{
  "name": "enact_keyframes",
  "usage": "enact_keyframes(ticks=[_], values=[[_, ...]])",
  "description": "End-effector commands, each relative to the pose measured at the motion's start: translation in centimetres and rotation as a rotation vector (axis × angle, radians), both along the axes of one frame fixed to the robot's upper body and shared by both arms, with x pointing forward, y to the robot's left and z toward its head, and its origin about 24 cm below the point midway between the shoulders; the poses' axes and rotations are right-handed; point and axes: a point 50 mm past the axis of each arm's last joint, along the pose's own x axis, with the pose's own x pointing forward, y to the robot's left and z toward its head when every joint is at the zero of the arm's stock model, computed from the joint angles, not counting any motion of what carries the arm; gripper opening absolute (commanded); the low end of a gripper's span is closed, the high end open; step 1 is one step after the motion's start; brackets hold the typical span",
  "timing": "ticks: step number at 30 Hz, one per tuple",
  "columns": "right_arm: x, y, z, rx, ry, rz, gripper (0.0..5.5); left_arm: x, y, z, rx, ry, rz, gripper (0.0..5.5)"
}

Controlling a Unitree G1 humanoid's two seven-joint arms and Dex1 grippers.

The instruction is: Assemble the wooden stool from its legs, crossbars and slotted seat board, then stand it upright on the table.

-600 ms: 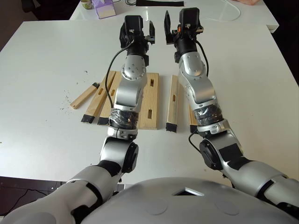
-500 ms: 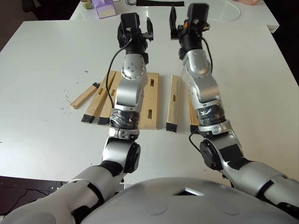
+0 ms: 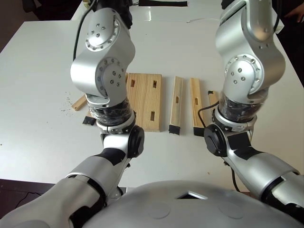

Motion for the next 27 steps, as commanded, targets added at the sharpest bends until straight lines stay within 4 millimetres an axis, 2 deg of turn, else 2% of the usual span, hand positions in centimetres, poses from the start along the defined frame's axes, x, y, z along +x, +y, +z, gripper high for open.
enact_keyframes(ticks=[1, 5, 8, 12, 14, 17, 21, 24, 27], values=[[-0.1, 0.0, 0.6, 0.003, -0.009, -0.001, 3.81, -0.3, -0.9, 1.6, 0.02, -0.047, 0.004, 4.03], [-0.2, 0.4, 0.8, 0.018, -0.03, 0.025, 3.81, 0.4, -1.0, 1.7, 0.058, -0.058, 0.03, 4.03], [-0.3, 1.1, 1.7, 0.051, -0.07, 0.086, 3.81, 0.3, -1.5, 2.7, 0.063, -0.137, 0.015, 4.03], [-0.3, 1.5, 0.7, 0.02, -0.067, 0.08, 3.81, 0.5, -1.9, 2.1, 0.052, -0.126, -0.029, 4.03], [-0.3, 1.5, 0.1, 0.01, -0.074, 0.077, 3.81, 0.2, -1.9, 2.1, 0.046, -0.197, -0.066, 4.03], [1.7, 0.7, -2.9, 0.031, 0.014, 0.096, 3.81, 0.9, -0.6, -0.5, 0.047, -0.205, -0.059, 4.03], [4.7, 0.7, -9.5, -0.143, 0.181, 0.049, 3.81, 1.9, 0.3, -5.1, 0.09, -0.138, -0.05, 4.03], [5.3, 1.3, -12.7, -0.191, 0.288, 0.047, 3.81, 2.2, 0.4, -8.2, 0.138, -0.059, -0.023, 4.03], [5.3, 1.5, -14.7, -0.235, 0.384, -0.015, 3.81, 2.0, 0.4, -10.5, 0.169, -0.005, -0.001, 4.03]])
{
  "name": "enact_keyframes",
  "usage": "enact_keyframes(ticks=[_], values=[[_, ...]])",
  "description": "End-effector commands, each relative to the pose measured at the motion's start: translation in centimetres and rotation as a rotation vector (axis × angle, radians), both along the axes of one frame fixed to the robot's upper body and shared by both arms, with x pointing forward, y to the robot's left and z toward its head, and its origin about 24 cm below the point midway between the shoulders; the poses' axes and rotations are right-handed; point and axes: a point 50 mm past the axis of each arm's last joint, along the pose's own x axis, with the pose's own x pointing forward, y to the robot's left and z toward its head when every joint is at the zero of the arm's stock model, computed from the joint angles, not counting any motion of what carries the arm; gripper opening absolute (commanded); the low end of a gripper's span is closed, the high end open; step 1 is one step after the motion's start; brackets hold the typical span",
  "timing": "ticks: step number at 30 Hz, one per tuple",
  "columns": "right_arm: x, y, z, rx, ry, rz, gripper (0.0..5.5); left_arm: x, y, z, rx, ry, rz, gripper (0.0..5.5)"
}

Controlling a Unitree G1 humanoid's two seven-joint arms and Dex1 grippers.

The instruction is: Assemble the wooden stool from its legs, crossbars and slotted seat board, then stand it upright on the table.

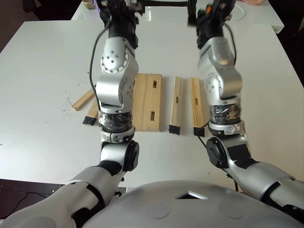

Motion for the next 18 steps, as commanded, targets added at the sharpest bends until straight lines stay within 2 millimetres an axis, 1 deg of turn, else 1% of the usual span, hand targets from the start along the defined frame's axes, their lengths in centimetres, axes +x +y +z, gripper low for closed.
enact_keyframes(ticks=[1, 4, 6, 9, 13, 17, 18], values=[[0.0, 0.3, -2.1, -0.074, 0.092, -0.081, 3.81, -0.2, -0.1, -3.0, 0.036, 0.069, 0.03, 4.03], [0.2, -0.1, -2.7, -0.133, 0.131, -0.173, 3.81, 0.3, 0.0, -4.3, -0.001, 0.154, 0.036, 4.03], [0.4, -0.1, -2.4, -0.149, 0.121, -0.194, 3.81, 0.7, 0.0, -4.4, 0.0, 0.164, 0.036, 4.03], [0.6, 0.2, -1.5, -0.175, 0.069, -0.204, 3.81, 1.0, 0.0, -3.4, 0.134, 0.084, 0.076, 4.03], [0.8, 1.0, -1.9, -0.211, 0.111, -0.165, 3.81, 1.3, -0.6, -3.1, 0.271, 0.018, 0.127, 4.03], [0.7, 1.5, -1.7, -0.23, 0.079, -0.156, 3.81, 1.0, -0.7, -2.9, 0.347, -0.057, 0.229, 4.03], [0.7, 1.7, -1.7, -0.229, 0.063, -0.156, 3.81, 1.0, -0.9, -2.9, 0.362, -0.063, 0.229, 4.03]])
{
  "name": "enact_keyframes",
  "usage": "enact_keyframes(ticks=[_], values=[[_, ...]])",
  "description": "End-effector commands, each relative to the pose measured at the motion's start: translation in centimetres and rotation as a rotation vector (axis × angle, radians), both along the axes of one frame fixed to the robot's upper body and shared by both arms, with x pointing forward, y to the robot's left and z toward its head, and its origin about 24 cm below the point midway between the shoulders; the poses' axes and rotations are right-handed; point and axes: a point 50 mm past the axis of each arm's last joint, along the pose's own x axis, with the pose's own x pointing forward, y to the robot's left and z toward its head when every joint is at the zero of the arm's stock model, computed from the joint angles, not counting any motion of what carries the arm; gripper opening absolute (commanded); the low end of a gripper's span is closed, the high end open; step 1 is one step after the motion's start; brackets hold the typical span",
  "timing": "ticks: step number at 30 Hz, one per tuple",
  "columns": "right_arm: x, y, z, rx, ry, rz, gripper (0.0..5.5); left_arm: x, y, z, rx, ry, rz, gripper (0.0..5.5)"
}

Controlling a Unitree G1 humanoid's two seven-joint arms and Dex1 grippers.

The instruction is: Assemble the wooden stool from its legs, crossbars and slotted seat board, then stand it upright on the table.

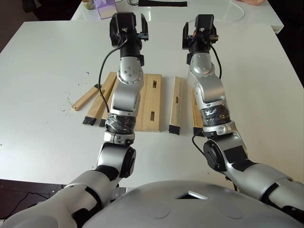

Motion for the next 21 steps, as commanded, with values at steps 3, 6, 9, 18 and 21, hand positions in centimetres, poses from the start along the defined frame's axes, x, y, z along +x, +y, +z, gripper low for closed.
enact_keyframes(ticks=[3, 6, 9, 18, 21], values=[[-0.1, 1.4, 0.2, 0.033, -0.032, 0.049, 3.81, 0.0, -0.5, -0.2, 0.056, -0.036, 0.013, 4.03], [-0.5, 2.2, 0.0, 0.115, -0.021, 0.115, 3.81, 0.1, -0.8, -1.2, -0.046, 0.046, -0.058, 4.03], [-0.6, 2.7, -0.1, 0.131, -0.019, 0.154, 3.81, 0.2, -0.6, -1.3, -0.113, 0.062, -0.087, 4.03], [-0.5, 3.8, 0.9, 0.129, -0.089, 0.168, 3.81, 0.0, -1.0, -1.2, -0.268, 0.05, -0.13, 4.03], [-0.5, 3.7, 0.9, 0.129, -0.095, 0.204, 3.81, -0.2, -1.0, -1.3, -0.343, 0.045, -0.125, 4.03]])
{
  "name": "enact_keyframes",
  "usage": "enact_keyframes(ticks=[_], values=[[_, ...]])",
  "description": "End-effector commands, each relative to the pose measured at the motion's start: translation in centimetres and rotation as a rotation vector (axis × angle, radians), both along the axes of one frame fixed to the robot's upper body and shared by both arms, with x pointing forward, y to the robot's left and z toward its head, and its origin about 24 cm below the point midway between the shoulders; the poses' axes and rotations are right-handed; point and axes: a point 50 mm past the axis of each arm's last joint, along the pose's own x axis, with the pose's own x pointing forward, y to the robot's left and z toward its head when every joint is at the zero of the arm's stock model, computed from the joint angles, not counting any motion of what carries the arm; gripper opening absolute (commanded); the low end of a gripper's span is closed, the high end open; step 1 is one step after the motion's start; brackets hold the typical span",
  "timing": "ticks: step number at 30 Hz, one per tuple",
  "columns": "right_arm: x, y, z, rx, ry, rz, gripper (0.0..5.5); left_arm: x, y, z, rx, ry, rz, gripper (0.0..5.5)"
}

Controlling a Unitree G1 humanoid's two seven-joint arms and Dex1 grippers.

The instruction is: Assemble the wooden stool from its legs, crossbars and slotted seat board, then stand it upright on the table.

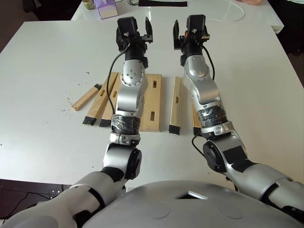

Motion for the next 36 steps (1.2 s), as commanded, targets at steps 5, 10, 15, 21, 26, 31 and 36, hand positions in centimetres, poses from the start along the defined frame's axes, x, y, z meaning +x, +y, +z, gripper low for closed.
enact_keyframes(ticks=[5, 10, 15, 21, 26, 31, 36], values=[[0.0, 1.2, 0.7, 0.043, -0.012, 0.093, 3.81, -0.2, 0.1, -0.1, -0.103, -0.014, 0.022, 4.03], [-0.2, -0.5, 0.6, 0.077, -0.044, 0.012, 3.81, -0.1, 0.5, -0.5, -0.041, 0.009, -0.038, 4.03], [-0.7, -0.5, -1.1, 0.06, 0.012, 0.003, 3.81, -1.0, 2.4, -0.5, -0.052, 0.005, -0.127, 4.03], [-1.4, -3.2, -1.6, 0.122, 0.016, -0.125, 3.81, -1.3, 12.8, -2.2, 0.119, 0.185, -0.304, 4.03], [-2.6, -3.6, -1.7, 0.187, -0.006, -0.188, 3.81, -5.5, 25.1, -3.8, 0.251, 0.479, -0.338, 4.03], [-3.5, -5.1, -2.4, 0.218, -0.007, -0.29, 3.81, -7.5, 29.6, -3.6, 0.278, 0.616, -0.428, 4.03], [-3.5, -6.4, -2.3, 0.196, -0.026, -0.325, 3.81, -8.1, 29.5, -4.0, 0.302, 0.67, -0.57, 4.03]])
